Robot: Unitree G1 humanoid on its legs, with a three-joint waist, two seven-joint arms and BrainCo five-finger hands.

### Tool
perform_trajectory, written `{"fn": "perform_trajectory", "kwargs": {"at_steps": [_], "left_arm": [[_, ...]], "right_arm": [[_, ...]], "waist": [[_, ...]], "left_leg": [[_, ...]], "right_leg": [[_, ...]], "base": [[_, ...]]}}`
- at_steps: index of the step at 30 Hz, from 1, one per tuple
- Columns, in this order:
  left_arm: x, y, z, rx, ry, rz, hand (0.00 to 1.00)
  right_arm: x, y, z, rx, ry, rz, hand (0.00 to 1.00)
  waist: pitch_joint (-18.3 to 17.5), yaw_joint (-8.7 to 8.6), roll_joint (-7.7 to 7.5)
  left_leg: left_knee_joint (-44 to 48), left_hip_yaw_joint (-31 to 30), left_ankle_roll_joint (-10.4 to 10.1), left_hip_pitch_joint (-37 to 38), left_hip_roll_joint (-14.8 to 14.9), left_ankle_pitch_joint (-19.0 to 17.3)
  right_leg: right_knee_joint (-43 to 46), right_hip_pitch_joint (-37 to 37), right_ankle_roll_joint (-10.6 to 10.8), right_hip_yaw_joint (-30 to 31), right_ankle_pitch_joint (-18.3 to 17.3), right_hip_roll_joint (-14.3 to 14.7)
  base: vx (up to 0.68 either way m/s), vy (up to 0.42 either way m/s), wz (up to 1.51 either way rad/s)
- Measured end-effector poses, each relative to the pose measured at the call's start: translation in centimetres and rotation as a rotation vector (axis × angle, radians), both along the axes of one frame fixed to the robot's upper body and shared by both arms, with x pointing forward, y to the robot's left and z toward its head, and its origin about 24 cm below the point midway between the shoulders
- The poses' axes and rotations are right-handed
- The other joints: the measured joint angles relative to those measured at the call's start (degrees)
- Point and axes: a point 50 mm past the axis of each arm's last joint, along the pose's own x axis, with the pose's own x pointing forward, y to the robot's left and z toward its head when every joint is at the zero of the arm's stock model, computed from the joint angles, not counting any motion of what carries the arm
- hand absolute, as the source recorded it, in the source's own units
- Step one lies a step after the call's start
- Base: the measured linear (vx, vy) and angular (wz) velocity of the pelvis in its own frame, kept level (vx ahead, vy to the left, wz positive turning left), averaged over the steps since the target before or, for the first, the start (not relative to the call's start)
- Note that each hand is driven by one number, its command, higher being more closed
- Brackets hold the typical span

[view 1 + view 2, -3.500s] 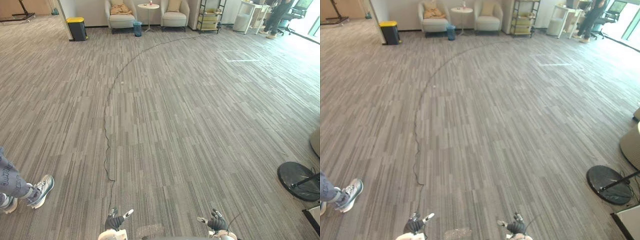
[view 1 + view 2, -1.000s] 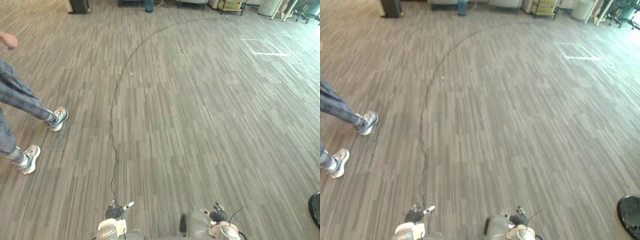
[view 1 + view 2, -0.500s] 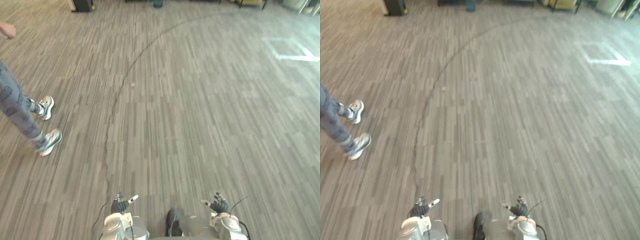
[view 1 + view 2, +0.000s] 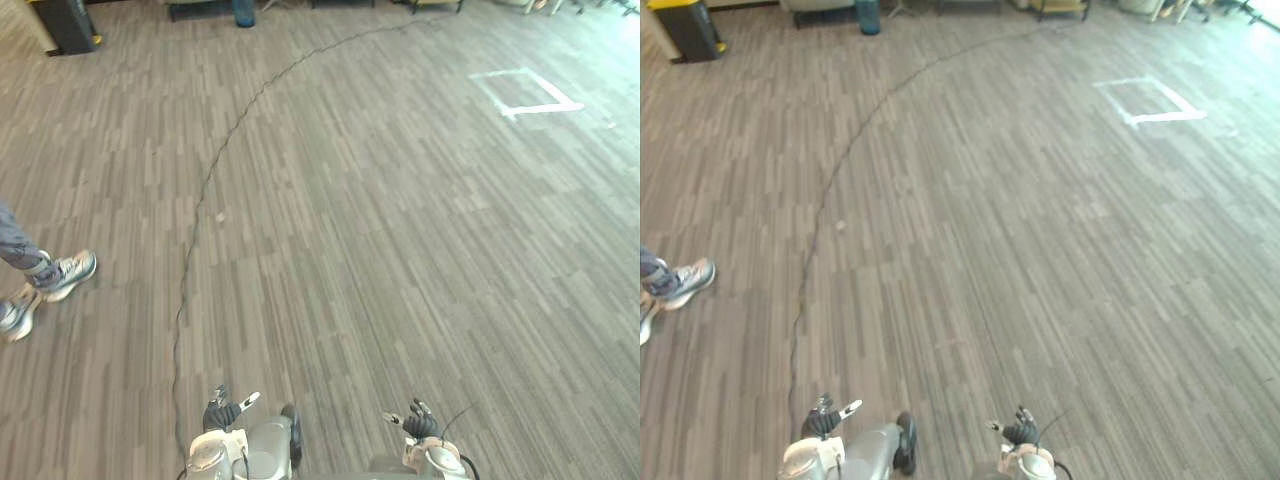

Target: Pick up cushions and gather them together orderly.

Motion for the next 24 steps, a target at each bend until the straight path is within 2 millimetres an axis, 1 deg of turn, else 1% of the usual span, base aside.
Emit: {"fn": "perform_trajectory", "kwargs": {"at_steps": [1,2,3,4,5,6,7,8,9,10,11,12,13,14,15,16,17,18,19,20,21,22,23,24], "left_arm": [[0.1,-0.3,-0.1,-0.007,0.001,-0.005,0.00],[0.1,-0.6,-0.1,-0.015,0.005,-0.017,0.00],[0.3,-0.8,-0.1,-0.019,0.002,-0.023,0.00],[0.1,-1.0,-0.2,-0.026,0.007,-0.022,0.00],[-0.1,-1.0,-0.3,-0.028,0.017,-0.020,0.00],[-0.2,-1.0,-0.4,-0.029,0.022,-0.020,0.00],[-0.4,-1.1,-0.5,-0.032,0.038,-0.019,0.00],[-0.9,-1.4,-0.8,-0.044,0.059,-0.017,0.00],[-0.8,-1.6,-0.9,-0.050,0.061,-0.015,0.00],[-0.6,-2.4,-0.9,-0.076,0.051,-0.003,0.00],[-0.4,-2.7,-0.9,-0.092,0.043,0.020,0.00],[-0.3,-2.9,-0.9,-0.114,0.035,0.068,0.00],[-0.3,-2.8,-0.8,-0.119,0.030,0.086,0.00],[0.2,-2.6,-0.4,-0.126,-0.009,0.124,0.00],[0.4,-2.3,-0.3,-0.121,-0.021,0.130,0.00],[0.5,-1.6,0.0,-0.104,-0.041,0.134,0.00],[0.3,-1.4,0.0,-0.099,-0.040,0.136,0.00],[0.4,-1.0,0.3,-0.094,-0.062,0.150,0.00],[0.6,-1.0,0.6,-0.106,-0.089,0.181,0.00],[0.5,-1.1,0.6,-0.115,-0.098,0.195,0.00],[0.4,-1.1,0.6,-0.120,-0.101,0.212,0.00],[0.3,-1.1,0.6,-0.122,-0.101,0.222,0.00],[-0.4,-1.1,0.3,-0.119,-0.084,0.240,0.00],[-0.9,-1.1,0.2,-0.127,-0.083,0.269,0.00]], "right_arm": [[0.4,-0.1,0.2,-0.014,-0.014,0.022,0.00],[0.9,-0.4,0.4,-0.024,-0.029,0.032,0.00],[1.2,-0.6,0.5,-0.030,-0.033,0.036,0.00],[1.7,-0.7,0.6,-0.036,-0.037,0.044,0.00],[2.0,-0.8,0.7,-0.039,-0.040,0.048,0.00],[2.0,-0.9,0.7,-0.041,-0.040,0.048,0.00],[2.0,-1.0,0.8,-0.046,-0.043,0.049,0.00],[1.7,-1.7,0.7,-0.063,-0.033,0.050,0.00],[1.6,-2.0,0.7,-0.074,-0.029,0.053,0.00],[1.6,-2.6,0.8,-0.090,-0.026,0.053,0.00],[1.7,-2.9,0.9,-0.098,-0.035,0.045,0.00],[1.8,-3.0,1.2,-0.103,-0.053,0.036,0.00],[1.7,-2.9,1.2,-0.102,-0.056,0.032,0.00],[1.6,-2.4,1.2,-0.082,-0.055,0.018,0.00],[1.5,-2.1,1.1,-0.072,-0.051,0.019,0.00],[1.4,-0.9,0.9,-0.033,-0.047,0.013,0.00],[1.5,-0.4,0.9,-0.025,-0.049,0.024,0.00],[1.5,0.0,0.9,-0.014,-0.050,0.036,0.00],[1.6,0.5,0.8,0.003,-0.051,0.028,0.00],[1.6,0.6,0.8,0.008,-0.047,0.021,0.00],[1.3,0.8,0.5,0.012,-0.026,0.020,0.00],[1.0,0.7,0.4,0.011,-0.016,0.018,0.00],[0.8,0.5,0.3,0.003,-0.006,0.014,0.00],[0.6,0.5,0.2,-0.001,0.000,0.010,0.00]], "waist": [[0.0,-0.39,0.36],[0.2,-1.11,1.09],[0.3,-1.40,1.50],[0.2,-1.70,2.08],[0.3,-1.99,2.16],[0.3,-2.23,2.18],[0.3,-2.84,2.20],[0.1,-3.28,2.68],[-0.2,-3.35,3.43],[-0.5,-3.21,5.90],[-0.5,-3.55,7.15],[0.1,-3.80,8.11],[0.2,-3.75,8.31],[0.9,-2.81,7.89],[1.1,-2.30,7.42],[1.6,-1.79,5.77],[1.5,-1.71,5.33],[1.1,-1.38,4.47],[1.1,0.07,4.47],[1.2,0.76,4.58],[1.3,1.10,4.66],[1.3,1.12,4.66],[1.1,1.26,4.90],[0.7,1.40,5.26]], "left_leg": [[-3.4,0.2,-0.4,4.0,0.7,-0.3],[-6.2,0.9,-1.2,6.9,1.9,-0.7],[-7.4,1.5,-1.7,7.9,2.4,-0.9],[-9.6,3.2,-2.9,9.9,3.1,-1.3],[-10.7,5.0,-4.7,12.2,3.0,-2.4],[-10.8,5.2,-5.4,13.0,2.9,-2.8],[-10.7,4.9,-7.2,15.1,2.6,-3.9],[-9.6,4.0,-8.6,18.4,2.7,-4.8],[-8.5,3.7,-8.8,18.6,3.5,-4.8],[-1.9,2.9,-9.4,17.4,6.1,-4.5],[7.2,2.0,-10.1,14.3,8.1,-2.4],[24.7,0.8,-8.8,7.8,11.6,6.3],[31.0,0.4,-8.9,4.9,13.0,7.6],[46.9,0.9,-8.2,-2.1,16.0,3.6],[48.8,0.9,-8.1,-3.5,16.2,2.6],[49.5,0.9,-7.2,-7.7,15.6,-0.1],[48.3,1.0,-6.4,-9.6,15.0,-0.8],[41.7,0.3,-4.8,-14.7,13.3,-2.4],[31.7,-1.5,-4.5,-17.9,11.0,-3.2],[23.8,-4.3,-4.6,-20.6,8.9,-2.9],[14.4,-6.9,-5.3,-22.4,6.4,-0.5],[11.0,-7.5,-5.8,-23.0,5.7,0.8],[3.5,-7.5,-7.0,-24.5,4.8,3.8],[1.1,-7.3,-6.6,-25.3,5.0,5.9]], "right_leg": [[-4.9,-3.8,-0.3,-3.1,-2.0,0.9],[-13.5,-6.6,-0.4,-7.6,-1.9,1.9],[-18.3,-7.5,-0.7,-10.3,-1.0,2.2],[-29.6,-9.3,-1.6,-16.6,3.0,3.3],[-40.1,-11.8,-3.0,-20.2,8.5,4.9],[-42.9,-12.3,-3.4,-20.5,10.0,5.6],[-48.4,-13.0,-5.0,-20.1,13.4,7.6],[-48.3,-12.5,-10.7,-17.8,19.5,8.9],[-46.4,-12.7,-12.2,-17.9,20.6,9.0],[-41.5,-13.1,-13.5,-18.1,17.1,10.1],[-39.9,-11.8,-13.5,-18.5,14.7,11.1],[-40.4,-8.0,-13.1,-17.2,11.9,13.1],[-41.2,-6.2,-13.0,-16.6,11.1,14.1],[-43.2,0.0,-13.4,-13.3,8.6,16.8],[-44.0,2.2,-13.4,-12.0,8.0,17.2],[-46.9,8.2,-13.4,-8.6,6.9,17.9],[-48.2,10.1,-13.2,-7.6,6.7,18.1],[-51.2,13.8,-12.3,-3.5,6.3,18.1],[-52.2,15.8,-11.3,0.7,5.7,17.9],[-53.0,17.6,-10.5,3.4,5.0,17.4],[-53.9,19.7,-9.7,6.3,3.7,16.3],[-54.1,20.5,-9.1,7.3,3.0,15.9],[-54.8,23.0,-7.3,10.2,0.9,14.7],[-54.9,25.2,-6.0,12.0,-1.5,14.0]], "base": [[0.60,0.026,-0.01],[0.61,0.019,-0.04],[0.61,0.015,-0.18],[0.63,0.004,-0.43],[0.66,-0.008,-0.46],[0.74,-0.052,-0.40],[0.80,-0.095,-0.15],[0.82,-0.097,-0.12],[0.82,-0.134,-0.16],[0.76,-0.159,-0.20],[0.90,-0.224,-0.33],[0.73,-0.172,-0.26],[0.84,-0.160,-0.69],[0.53,-0.083,-0.74],[0.78,-0.107,-1.13],[0.49,-0.060,-0.80],[0.70,-0.074,-1.19],[0.52,-0.019,-1.43],[0.64,0.058,-1.78],[0.67,0.168,-1.66],[0.46,0.155,-1.12],[0.59,0.265,-1.16],[0.61,0.309,-1.15],[0.75,0.393,-1.17]]}}
